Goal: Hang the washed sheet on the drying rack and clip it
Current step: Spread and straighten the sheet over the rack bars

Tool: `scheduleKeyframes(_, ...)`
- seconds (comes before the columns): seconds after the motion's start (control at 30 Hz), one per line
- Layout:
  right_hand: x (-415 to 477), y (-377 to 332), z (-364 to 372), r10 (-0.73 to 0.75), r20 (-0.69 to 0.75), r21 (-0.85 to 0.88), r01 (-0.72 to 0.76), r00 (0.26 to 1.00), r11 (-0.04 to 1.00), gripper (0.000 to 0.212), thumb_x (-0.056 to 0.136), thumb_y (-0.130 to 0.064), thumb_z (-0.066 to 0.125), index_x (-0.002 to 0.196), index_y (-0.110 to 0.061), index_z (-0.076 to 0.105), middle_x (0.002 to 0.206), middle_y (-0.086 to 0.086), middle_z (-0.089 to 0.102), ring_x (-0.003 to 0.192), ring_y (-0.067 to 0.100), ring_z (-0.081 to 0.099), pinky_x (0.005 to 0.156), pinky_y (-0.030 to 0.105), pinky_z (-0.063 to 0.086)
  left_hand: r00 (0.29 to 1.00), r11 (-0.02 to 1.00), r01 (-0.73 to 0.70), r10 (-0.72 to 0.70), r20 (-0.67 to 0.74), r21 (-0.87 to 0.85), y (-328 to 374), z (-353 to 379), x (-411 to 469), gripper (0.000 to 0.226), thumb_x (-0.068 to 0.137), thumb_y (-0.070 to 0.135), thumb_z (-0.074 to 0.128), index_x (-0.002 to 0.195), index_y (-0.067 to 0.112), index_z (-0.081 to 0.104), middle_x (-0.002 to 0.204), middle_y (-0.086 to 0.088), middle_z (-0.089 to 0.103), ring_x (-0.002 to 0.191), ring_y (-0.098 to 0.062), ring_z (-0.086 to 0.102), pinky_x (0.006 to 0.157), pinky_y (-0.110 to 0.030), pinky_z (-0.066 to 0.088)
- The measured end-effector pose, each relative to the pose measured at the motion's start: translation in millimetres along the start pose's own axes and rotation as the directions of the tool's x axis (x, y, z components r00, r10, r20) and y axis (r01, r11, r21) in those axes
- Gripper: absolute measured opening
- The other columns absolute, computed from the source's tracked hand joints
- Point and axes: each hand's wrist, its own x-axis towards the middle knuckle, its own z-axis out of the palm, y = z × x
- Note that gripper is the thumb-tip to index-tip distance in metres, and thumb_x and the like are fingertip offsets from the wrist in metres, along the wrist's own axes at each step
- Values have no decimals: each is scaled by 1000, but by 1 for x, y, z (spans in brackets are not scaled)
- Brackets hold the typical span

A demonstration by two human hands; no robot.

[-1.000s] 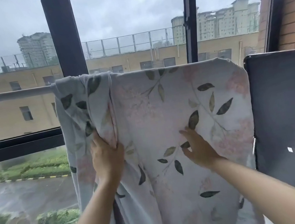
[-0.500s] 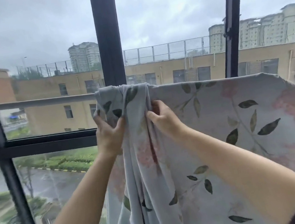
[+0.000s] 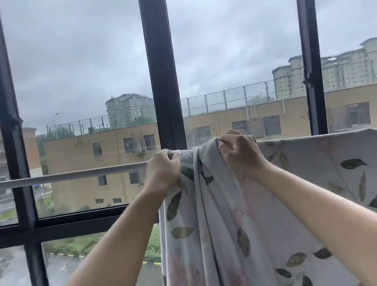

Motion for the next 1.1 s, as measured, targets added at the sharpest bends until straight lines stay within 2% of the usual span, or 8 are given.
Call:
scheduleKeyframes(0.07, 0, 8, -2, 43, 49, -51, -40, 998, 998, 24, 97, -26, 41, 97, -21, 65, 100, -4, 59, 90, 18, 53, 88, 36, 34, 997, 999, -49, 48, -64, -5, -4, -7, 8, 38, 98, 29, 44, 63, 16, 51, 80, -12, 64, 73, -25, 52, 63, -29, 34)
scheduleKeyframes(0.23, -8, 22, 2, -79, 26, -313, 83, 997, 946, 31, 100, -40, 28, 98, -20, 52, 82, 9, 68, 78, 30, 62, 72, 34, 29, 947, 961, -24, 111, -301, 277, -32, -44, 37, 35, 95, 26, 38, 84, 11, 68, 84, -12, 68, 79, -33, 61, 64, -32, 43)
scheduleKeyframes(0.37, -14, 19, 10, -143, -2, -339, 134, 990, 931, 45, 89, -50, 16, 98, -22, 50, 88, 4, 70, 84, 23, 63, 78, 35, 33, 985, 853, 13, 79, -154, 522, -48, -49, 38, 32, 95, 23, 37, 90, 6, 64, 89, -13, 67, 82, -31, 63, 62, -30, 40)
scheduleKeyframes(0.47, -14, 20, 11, -132, -19, -340, 118, 991, 933, 41, 85, -44, 18, 96, -22, 50, 85, 0, 66, 82, 23, 61, 73, 32, 28, 942, 768, -131, 293, -163, 627, -41, -43, 26, 25, 93, 28, 43, 100, 9, 56, 91, -10, 63, 81, -28, 61, 65, -32, 42)
scheduleKeyframes(0.6, -15, 20, 11, -111, -22, -318, 99, 994, 943, 34, 85, -37, 20, 94, -24, 50, 76, -10, 55, 78, 21, 59, 75, 33, 32, 907, 738, -341, 420, -1, 583, -15, -18, 6, 43, 86, 57, 46, 94, 15, 54, 89, -2, 58, 81, -23, 59, 68, -32, 42)
scheduleKeyframes(0.73, -16, 22, 8, -133, -10, -336, 122, 991, 934, 25, 92, -31, 33, 102, -22, 54, 87, -5, 65, 87, 19, 60, 78, 33, 32, 900, 652, -402, 409, 148, 643, -3, -4, 10, 20, 93, 28, 47, 99, 11, 54, 93, -7, 65, 88, -28, 65, 62, -30, 39)
scheduleKeyframes(1.0, -13, 26, 17, -139, 16, -394, 134, 990, 909, 50, 88, -65, 25, 106, -32, 57, 102, -9, 69, 96, 16, 62, 80, 31, 33, 970, 700, -99, 226, -88, 708, -56, -58, 49, 14, 89, 17, 52, 100, 10, 57, 94, -8, 66, 89, -30, 63, 68, -33, 42)
scheduleKeyframes(1.1, -11, 24, 24, -146, 9, -427, 136, 989, 894, 60, 84, -71, 21, 108, -32, 60, 96, -7, 68, 91, 19, 61, 79, 33, 33, 916, 727, -302, 401, -24, 616, -48, -40, 39, 22, 86, 29, 53, 103, 15, 53, 100, -4, 59, 92, -24, 56, 80, -37, 39)
